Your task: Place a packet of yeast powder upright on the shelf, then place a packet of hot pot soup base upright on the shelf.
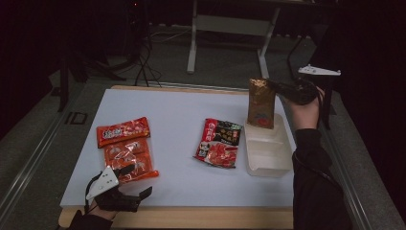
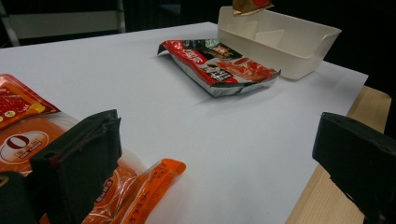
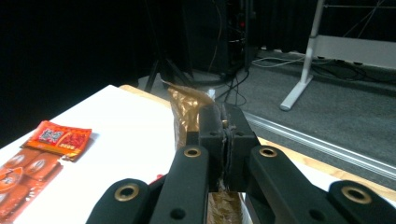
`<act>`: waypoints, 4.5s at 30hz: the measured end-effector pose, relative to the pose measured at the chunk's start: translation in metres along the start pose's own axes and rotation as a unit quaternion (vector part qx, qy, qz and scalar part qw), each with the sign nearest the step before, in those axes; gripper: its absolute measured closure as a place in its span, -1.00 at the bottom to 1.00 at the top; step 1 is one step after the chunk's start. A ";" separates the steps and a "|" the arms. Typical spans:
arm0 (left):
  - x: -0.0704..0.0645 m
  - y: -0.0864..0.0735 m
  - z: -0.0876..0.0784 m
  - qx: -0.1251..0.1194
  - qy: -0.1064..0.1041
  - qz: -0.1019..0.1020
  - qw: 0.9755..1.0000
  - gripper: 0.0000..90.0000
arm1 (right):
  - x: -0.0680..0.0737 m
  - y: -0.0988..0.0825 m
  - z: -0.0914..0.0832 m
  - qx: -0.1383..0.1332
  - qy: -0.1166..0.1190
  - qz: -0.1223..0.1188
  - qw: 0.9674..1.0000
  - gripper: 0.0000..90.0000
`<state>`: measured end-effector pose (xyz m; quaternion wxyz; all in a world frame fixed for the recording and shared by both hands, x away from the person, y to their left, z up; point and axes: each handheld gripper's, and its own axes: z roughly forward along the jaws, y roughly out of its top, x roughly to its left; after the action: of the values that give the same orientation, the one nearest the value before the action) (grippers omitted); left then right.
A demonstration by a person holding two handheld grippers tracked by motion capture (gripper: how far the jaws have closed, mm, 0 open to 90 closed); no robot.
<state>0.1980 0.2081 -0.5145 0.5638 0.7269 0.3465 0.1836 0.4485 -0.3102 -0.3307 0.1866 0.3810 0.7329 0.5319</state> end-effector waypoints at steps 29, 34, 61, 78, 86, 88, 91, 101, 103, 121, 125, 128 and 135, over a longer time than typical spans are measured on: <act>0.000 0.000 -0.001 0.001 0.000 -0.001 1.000 -0.96 | -0.024 -0.035 0.030 0.011 0.017 -0.016 1.000 0.95; -0.001 0.000 -0.001 0.002 -0.001 0.001 1.000 -0.96 | -0.033 -0.046 0.030 0.026 0.000 0.016 1.000 0.95; -0.002 -0.001 0.003 0.010 -0.011 0.000 1.000 -0.96 | -0.011 -0.046 -0.016 0.016 -0.057 0.029 0.998 0.14; -0.001 0.004 0.005 -0.007 -0.018 -0.012 1.000 -0.96 | 0.055 -0.068 -0.046 -0.021 -0.012 0.007 1.000 -0.74; -0.008 0.016 0.012 0.019 -0.056 -0.034 0.998 -0.96 | 0.088 -0.086 -0.069 -0.030 0.014 -0.015 0.999 -0.70; -0.011 0.019 0.016 0.026 -0.064 -0.032 0.997 -0.96 | 0.095 -0.091 -0.073 -0.024 0.021 -0.025 0.999 -0.70; -0.013 0.025 0.023 0.035 -0.068 -0.026 0.997 -0.96 | 0.105 -0.098 -0.078 -0.021 0.027 -0.035 0.999 -0.68; -0.007 0.050 0.033 0.046 -0.085 -0.016 0.995 -0.96 | 0.128 -0.118 -0.093 -0.023 0.047 -0.038 0.998 -0.68; -0.005 0.055 0.037 0.050 -0.088 -0.021 0.995 -0.96 | 0.131 -0.120 -0.096 -0.031 0.051 -0.038 0.997 -0.68; -0.004 0.091 0.103 0.092 -0.090 -0.004 0.992 -0.47 | 0.148 -0.138 -0.105 -0.031 0.063 -0.056 0.996 -0.68; 0.001 0.101 0.119 0.096 -0.084 -0.006 0.992 -0.40 | 0.149 -0.140 -0.107 -0.033 0.065 -0.056 0.996 -0.68; 0.005 0.105 0.132 0.101 -0.077 -0.011 0.992 -0.38 | 0.150 -0.143 -0.106 -0.031 0.068 -0.057 0.996 -0.68; 0.009 0.108 0.165 0.123 -0.075 -0.008 0.990 -0.38 | 0.152 -0.149 -0.102 -0.023 0.070 -0.067 0.995 -0.68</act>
<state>0.3455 0.0867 -0.4622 0.4958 0.7996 0.3291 0.0806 0.2284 -0.2822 -0.4103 0.1789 0.2883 0.7557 0.5601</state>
